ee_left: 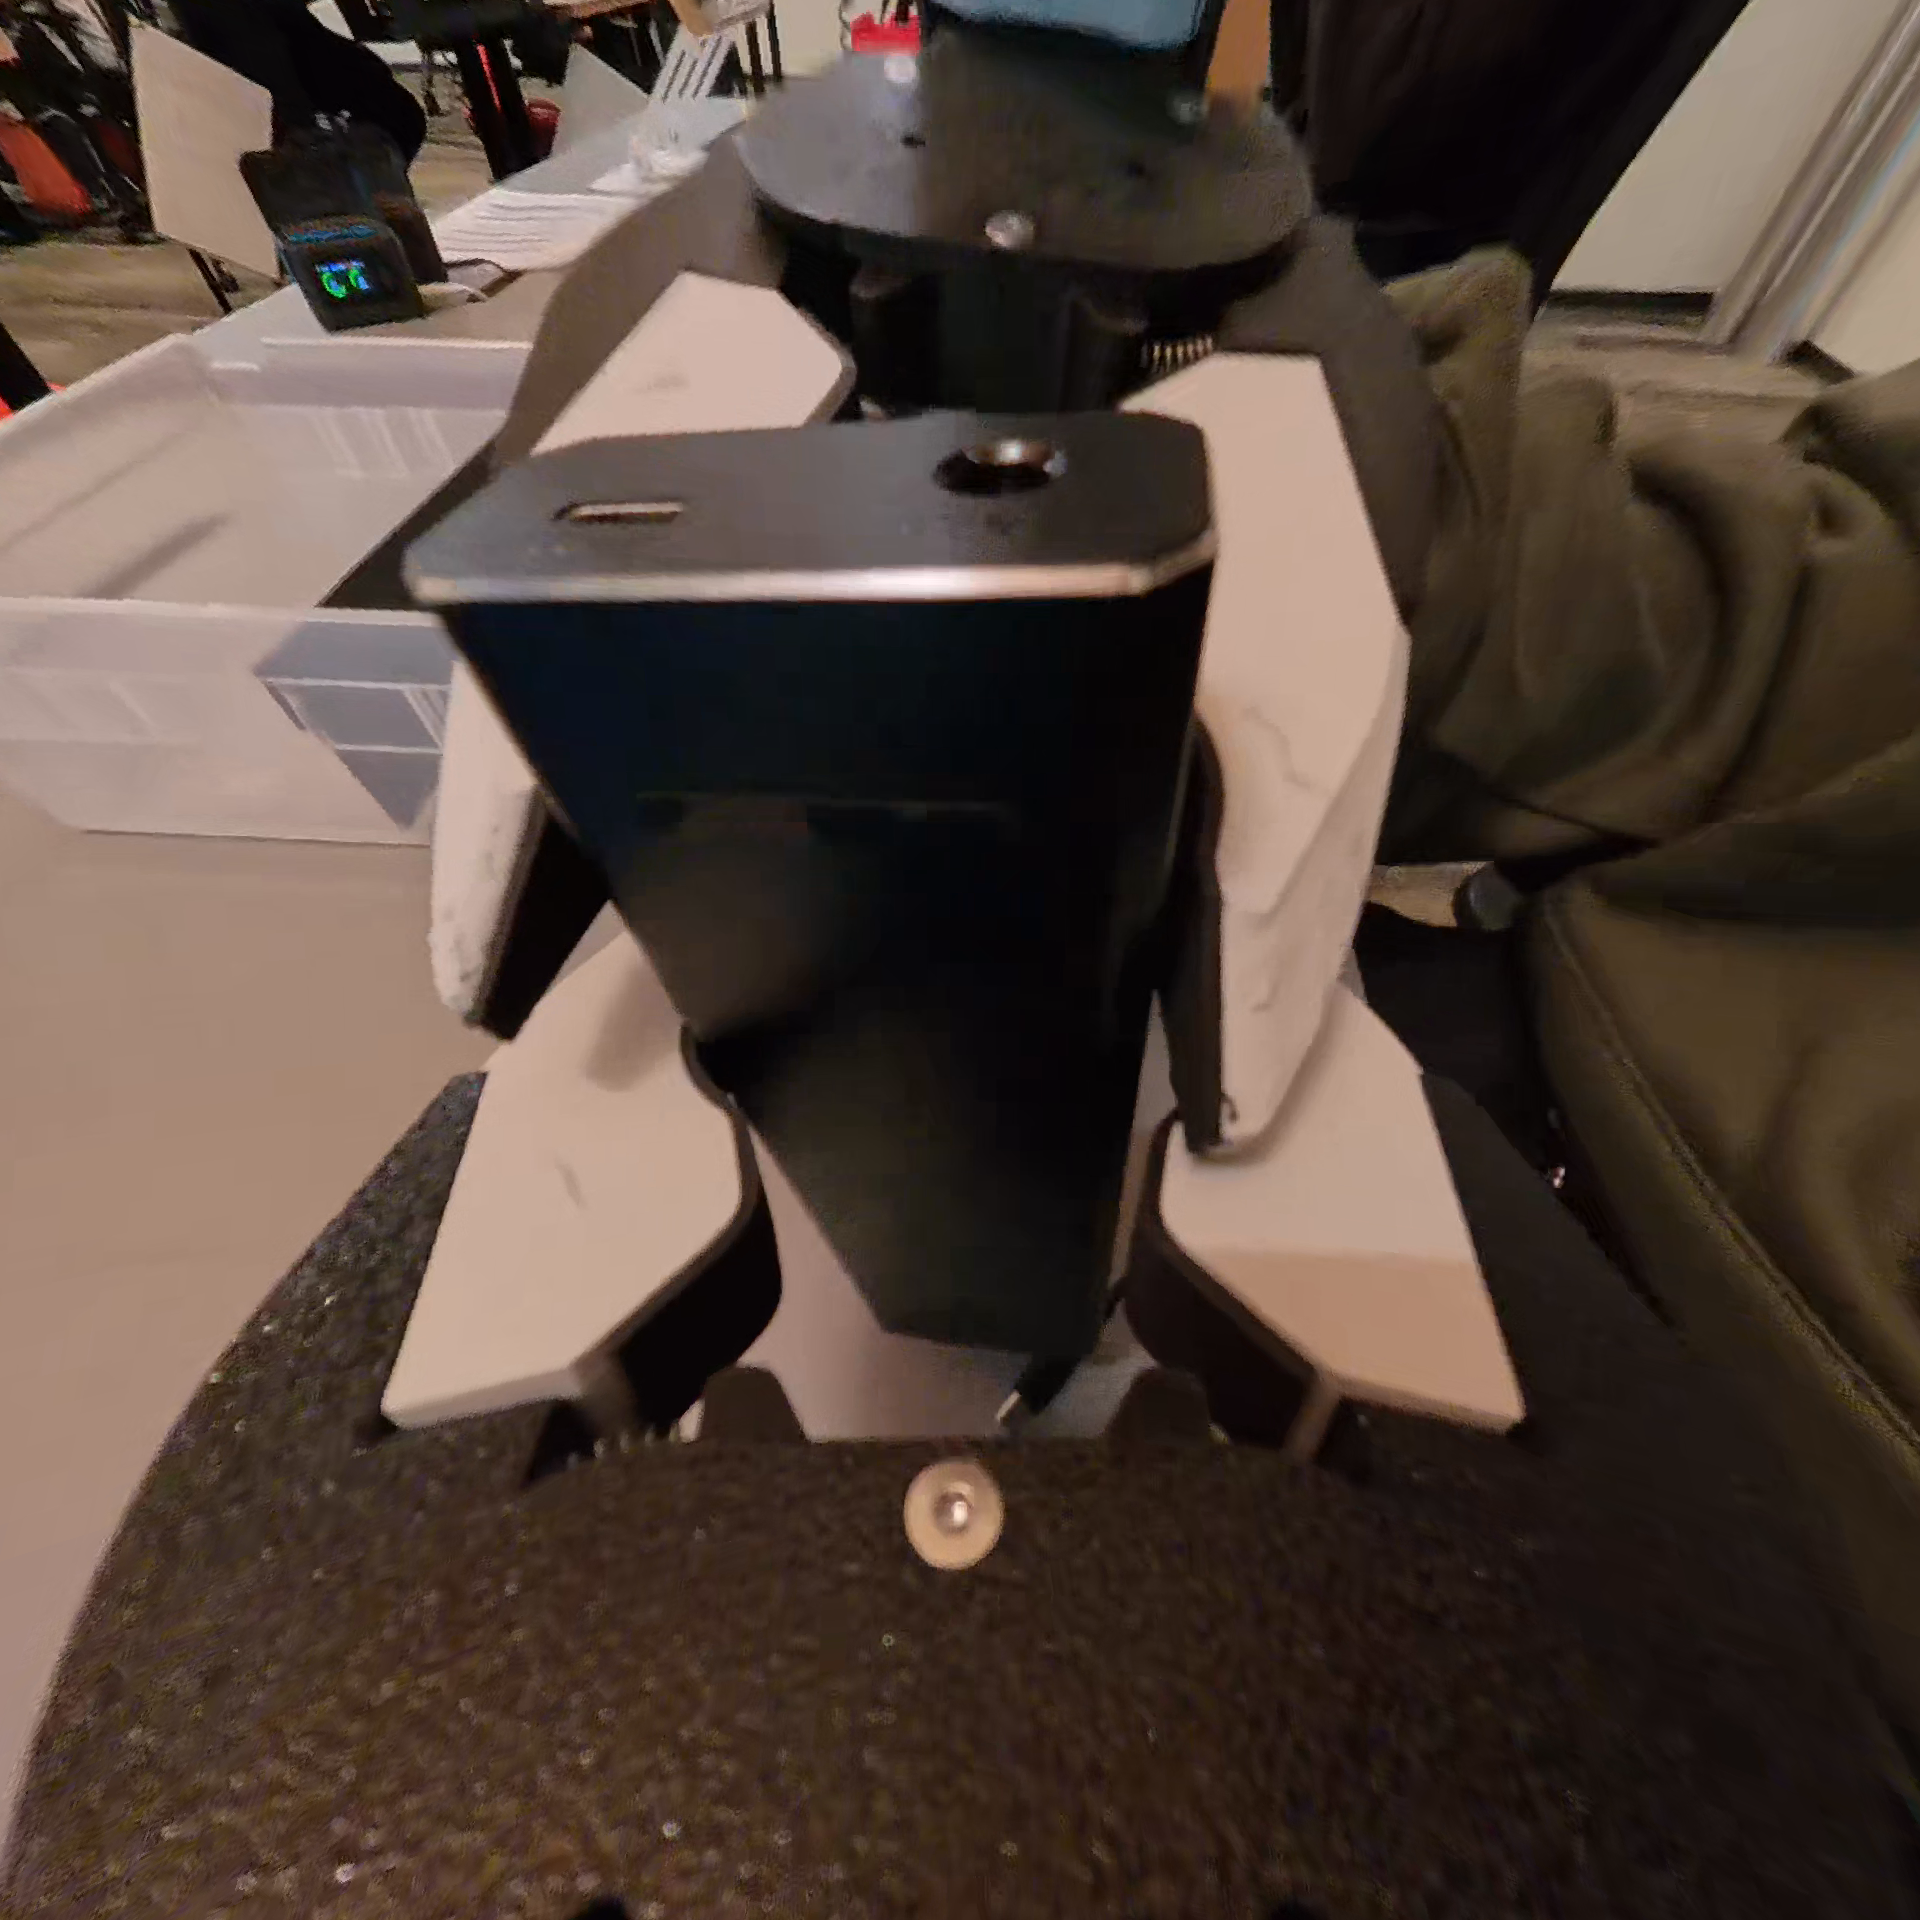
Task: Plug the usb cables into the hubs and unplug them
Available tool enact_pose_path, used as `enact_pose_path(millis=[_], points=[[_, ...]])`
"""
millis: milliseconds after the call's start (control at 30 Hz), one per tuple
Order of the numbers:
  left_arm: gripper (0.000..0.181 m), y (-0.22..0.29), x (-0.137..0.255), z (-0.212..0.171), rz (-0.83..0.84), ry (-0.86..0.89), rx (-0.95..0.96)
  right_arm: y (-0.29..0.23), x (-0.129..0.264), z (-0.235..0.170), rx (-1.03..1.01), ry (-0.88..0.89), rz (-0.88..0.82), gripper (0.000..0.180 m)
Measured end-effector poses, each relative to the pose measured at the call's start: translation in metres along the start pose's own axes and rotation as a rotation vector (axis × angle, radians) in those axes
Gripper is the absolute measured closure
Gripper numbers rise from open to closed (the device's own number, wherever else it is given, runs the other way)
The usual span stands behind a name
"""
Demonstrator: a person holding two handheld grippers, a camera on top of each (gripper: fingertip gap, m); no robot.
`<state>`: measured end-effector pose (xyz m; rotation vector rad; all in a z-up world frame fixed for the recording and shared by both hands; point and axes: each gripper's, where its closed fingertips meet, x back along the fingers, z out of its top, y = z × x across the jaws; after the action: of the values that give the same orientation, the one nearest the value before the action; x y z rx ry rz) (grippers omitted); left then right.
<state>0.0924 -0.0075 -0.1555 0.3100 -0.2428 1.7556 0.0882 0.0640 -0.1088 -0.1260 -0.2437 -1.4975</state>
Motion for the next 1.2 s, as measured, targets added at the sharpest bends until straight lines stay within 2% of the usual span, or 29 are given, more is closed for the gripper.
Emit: enact_pose_path(millis=[133,233,333,500,600,733,833,1000,1100,1200], points=[[0.105,-0.003,0.001,-0.004,-0.014,0.012,-0.02,0.003,-0.003,0.0,0.009,-0.076,-0.023,0.117],[0.107,-0.002,-0.002,-0.014,-0.046,0.001,-0.002,0.006,0.0,0.015,0.015,-0.037,-0.052,0.117],[0.107,0.004,-0.001,-0.004,-0.09,0.094,0.008,0.004,0.001,0.022,-0.03,-0.026,-0.03,0.116],[0.108,0.005,-0.005,-0.012,-0.101,0.078,-0.022,0.001,-0.006,0.013,0.005,-0.15,-0.052,0.117],[0.109,0.006,-0.002,-0.007,-0.132,0.141,0.004,0.004,-0.009,0.015,-0.023,-0.172,-0.08,0.117],[0.109,-0.005,0.005,-0.002,-0.086,0.203,0.013,0.015,-0.012,0.016,-0.01,-0.207,-0.223,0.111],[0.109,-0.01,0.016,0.003,-0.085,0.279,0.042,0.021,0.0,0.011,0.028,-0.282,-0.338,0.106],[0.109,-0.023,0.036,0.007,-0.057,0.399,0.052,0.009,0.035,0.022,-0.019,-0.255,-0.389,0.126],[0.109,-0.026,0.041,0.009,-0.05,0.436,0.045,0.006,0.039,0.025,-0.05,-0.228,-0.388,0.133],[0.109,-0.026,0.038,0.003,-0.039,0.396,0.005,0.004,0.032,0.021,-0.031,-0.246,-0.357,0.139]])
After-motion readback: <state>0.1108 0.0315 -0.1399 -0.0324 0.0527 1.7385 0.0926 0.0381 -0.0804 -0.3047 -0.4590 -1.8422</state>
